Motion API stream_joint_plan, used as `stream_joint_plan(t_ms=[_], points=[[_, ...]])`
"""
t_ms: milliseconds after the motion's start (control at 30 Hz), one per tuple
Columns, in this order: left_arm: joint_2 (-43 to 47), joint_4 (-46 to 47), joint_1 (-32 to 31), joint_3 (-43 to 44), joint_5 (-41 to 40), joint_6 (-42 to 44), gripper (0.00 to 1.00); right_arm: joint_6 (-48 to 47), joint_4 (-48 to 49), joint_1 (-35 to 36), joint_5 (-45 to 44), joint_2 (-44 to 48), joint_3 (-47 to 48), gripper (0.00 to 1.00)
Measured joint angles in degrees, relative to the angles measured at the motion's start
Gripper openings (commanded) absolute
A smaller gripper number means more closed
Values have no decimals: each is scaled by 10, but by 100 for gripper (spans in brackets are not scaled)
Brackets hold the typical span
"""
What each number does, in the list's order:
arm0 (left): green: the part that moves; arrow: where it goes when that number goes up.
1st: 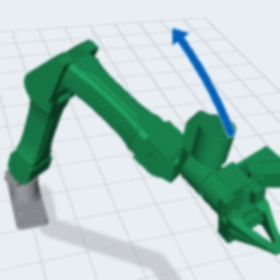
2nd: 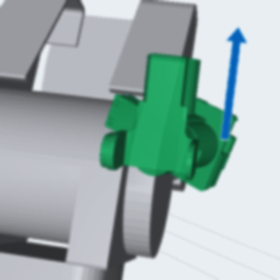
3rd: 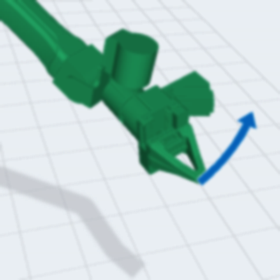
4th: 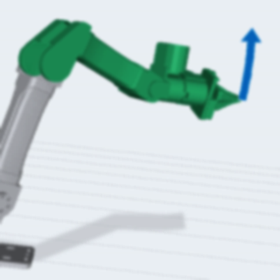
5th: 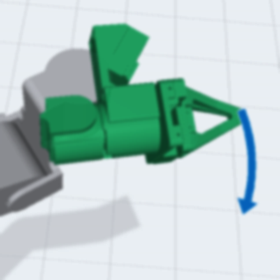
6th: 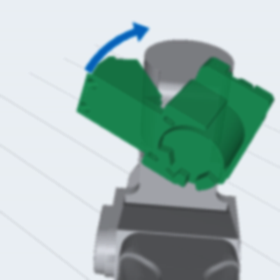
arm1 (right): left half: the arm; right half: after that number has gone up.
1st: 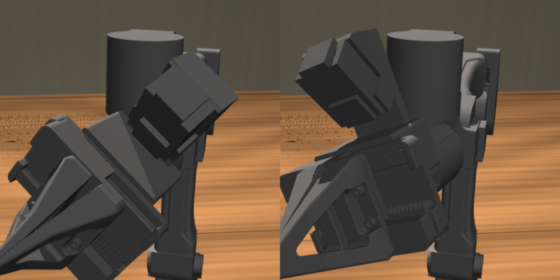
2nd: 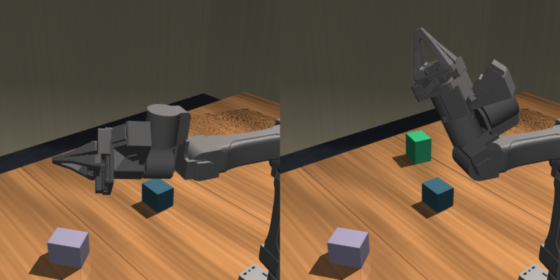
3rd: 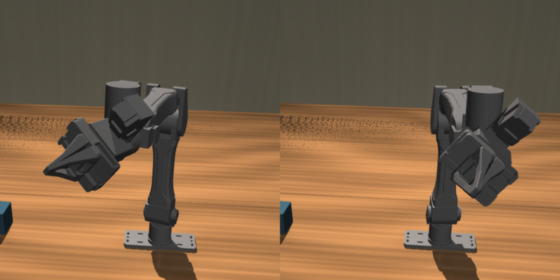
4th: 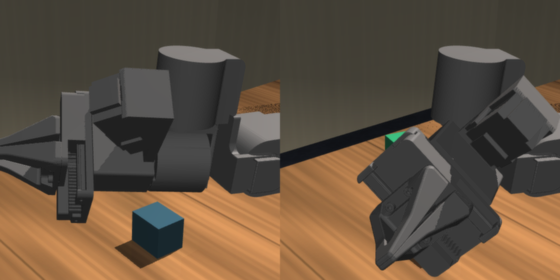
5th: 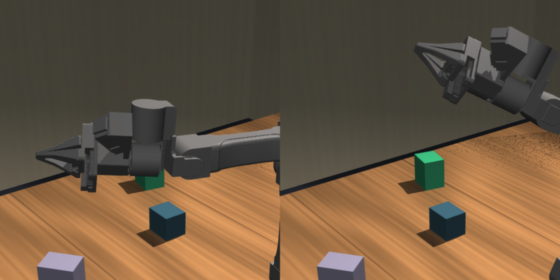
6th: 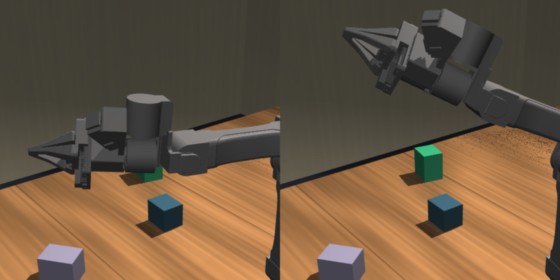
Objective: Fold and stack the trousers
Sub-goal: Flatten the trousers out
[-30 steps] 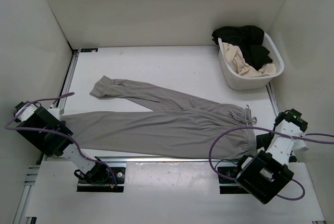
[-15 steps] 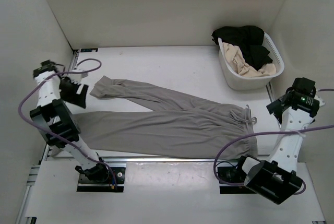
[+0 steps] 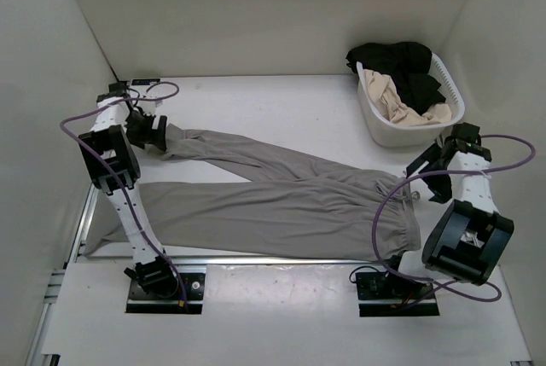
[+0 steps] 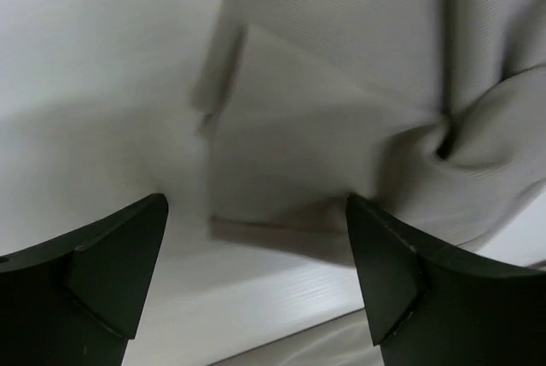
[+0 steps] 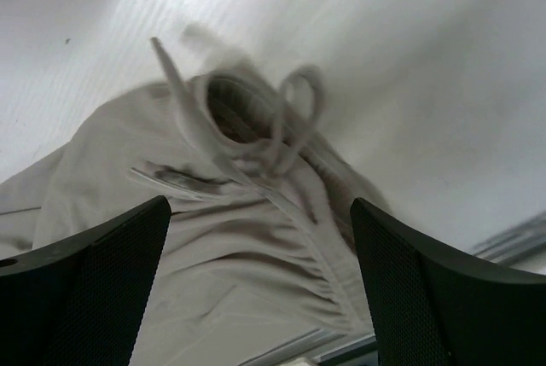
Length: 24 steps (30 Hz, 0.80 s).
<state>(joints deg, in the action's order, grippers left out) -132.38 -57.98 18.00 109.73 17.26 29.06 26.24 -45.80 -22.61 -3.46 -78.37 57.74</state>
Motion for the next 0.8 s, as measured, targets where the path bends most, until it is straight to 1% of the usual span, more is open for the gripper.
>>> stream_joint_plan(t_ms=[33, 67, 100, 133, 167, 233, 267, 300, 333, 367, 433, 467, 500, 533, 767, 800], points=[[6, 5, -7, -13, -5, 1, 91, -1, 12, 11, 1, -8, -2, 91], [17, 9, -13, -32, 3, 2, 71, -2, 22, 20, 2, -16, -2, 91], [25, 14, -19, -49, -1, 2, 57, -1, 31, 29, 5, -25, -2, 91], [33, 21, -24, -66, -4, 2, 41, -1, 41, 35, 5, -35, -2, 91], [40, 26, -29, -80, -12, 1, 14, -1, 49, 40, 5, -48, -2, 88], [45, 30, -37, -96, -29, 0, 14, 0, 58, 47, -1, -82, -2, 83], [48, 32, -38, -99, -35, -2, 14, 1, 59, 51, -9, -102, -1, 78], [51, 36, -38, -105, -41, -6, 14, 1, 58, 53, -15, -121, -1, 65], [56, 39, -36, -112, -45, -7, 14, 0, 57, 55, -21, -140, -1, 59], [61, 40, -34, -120, -50, -9, 14, 2, 58, 57, -24, -155, -2, 51], [74, 41, -22, -138, -64, -10, 14, 5, 59, 58, -31, -169, -3, 39], [82, 40, -13, -151, -75, -8, 14, 6, 63, 59, -35, -170, -4, 30], [89, 39, -4, -162, -86, -5, 14, 7, 65, 59, -38, -170, -5, 9], [97, 40, 7, -174, -98, -1, 14, 8, 68, 59, -42, -170, -5, 1], [155, 38, 79, -253, -191, 45, 14, 28, 73, 59, -68, -170, -5, 0], [160, 36, 87, -261, -200, 52, 27, 27, 74, 59, -69, -170, -5, 0]])
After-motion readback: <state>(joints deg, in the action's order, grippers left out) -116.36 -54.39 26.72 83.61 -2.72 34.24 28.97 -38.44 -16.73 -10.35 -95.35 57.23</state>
